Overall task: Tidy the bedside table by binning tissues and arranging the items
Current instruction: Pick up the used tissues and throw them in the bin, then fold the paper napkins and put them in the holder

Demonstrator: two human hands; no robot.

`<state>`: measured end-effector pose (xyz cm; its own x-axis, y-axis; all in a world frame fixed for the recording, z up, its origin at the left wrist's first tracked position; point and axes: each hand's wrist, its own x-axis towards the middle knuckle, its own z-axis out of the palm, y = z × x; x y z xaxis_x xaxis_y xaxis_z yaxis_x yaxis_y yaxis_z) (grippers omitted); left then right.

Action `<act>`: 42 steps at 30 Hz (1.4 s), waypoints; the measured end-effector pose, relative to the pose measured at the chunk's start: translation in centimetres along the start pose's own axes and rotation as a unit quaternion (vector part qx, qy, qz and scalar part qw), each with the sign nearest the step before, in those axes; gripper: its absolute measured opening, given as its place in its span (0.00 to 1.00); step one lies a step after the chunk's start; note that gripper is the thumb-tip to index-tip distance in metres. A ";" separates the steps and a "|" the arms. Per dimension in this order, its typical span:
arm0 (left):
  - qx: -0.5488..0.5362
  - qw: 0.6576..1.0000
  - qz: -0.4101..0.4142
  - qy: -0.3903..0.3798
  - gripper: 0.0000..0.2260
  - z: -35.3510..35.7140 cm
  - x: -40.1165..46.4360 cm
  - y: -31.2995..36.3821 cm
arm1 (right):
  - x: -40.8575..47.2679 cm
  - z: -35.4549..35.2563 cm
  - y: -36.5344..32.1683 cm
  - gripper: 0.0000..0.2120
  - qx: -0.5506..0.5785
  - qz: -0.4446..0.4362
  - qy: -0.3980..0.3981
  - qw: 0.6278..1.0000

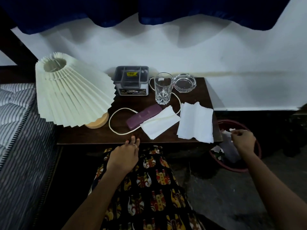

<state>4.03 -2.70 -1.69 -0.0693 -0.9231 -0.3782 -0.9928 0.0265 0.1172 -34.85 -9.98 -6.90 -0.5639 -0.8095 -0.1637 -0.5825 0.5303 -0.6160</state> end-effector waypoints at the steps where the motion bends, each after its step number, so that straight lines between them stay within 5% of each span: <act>1: 0.000 1.000 -0.001 -0.001 0.21 0.0 0.0 0.0 | 0.1 0.1 0.1 0.10 -0.003 0.006 -0.003 1.000; 10: -0.005 1.000 -0.002 0.007 0.20 0.1 0.0 0.1 | 0.4 -0.5 -1.2 0.10 0.044 0.011 0.024 0.999; 27: 0.001 1.000 0.005 0.006 0.21 -0.2 -0.1 0.2 | -3.4 -0.1 -16.3 0.07 0.108 -0.241 -0.004 0.964; 34: -0.011 1.000 0.007 0.018 0.20 0.2 0.0 0.0 | -5.3 3.8 -14.6 0.35 -0.097 -0.057 -0.112 0.987; 42: -0.012 1.000 0.007 0.022 0.21 0.2 -0.1 0.0 | -8.0 6.6 -14.6 0.36 -0.124 0.003 -0.049 0.991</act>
<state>3.96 -2.57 -1.84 -0.0777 -0.9384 -0.3366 -0.9890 0.0299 0.1448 -18.00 -12.90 -1.68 -0.5156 -0.8198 -0.2491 -0.7118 0.5717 -0.4081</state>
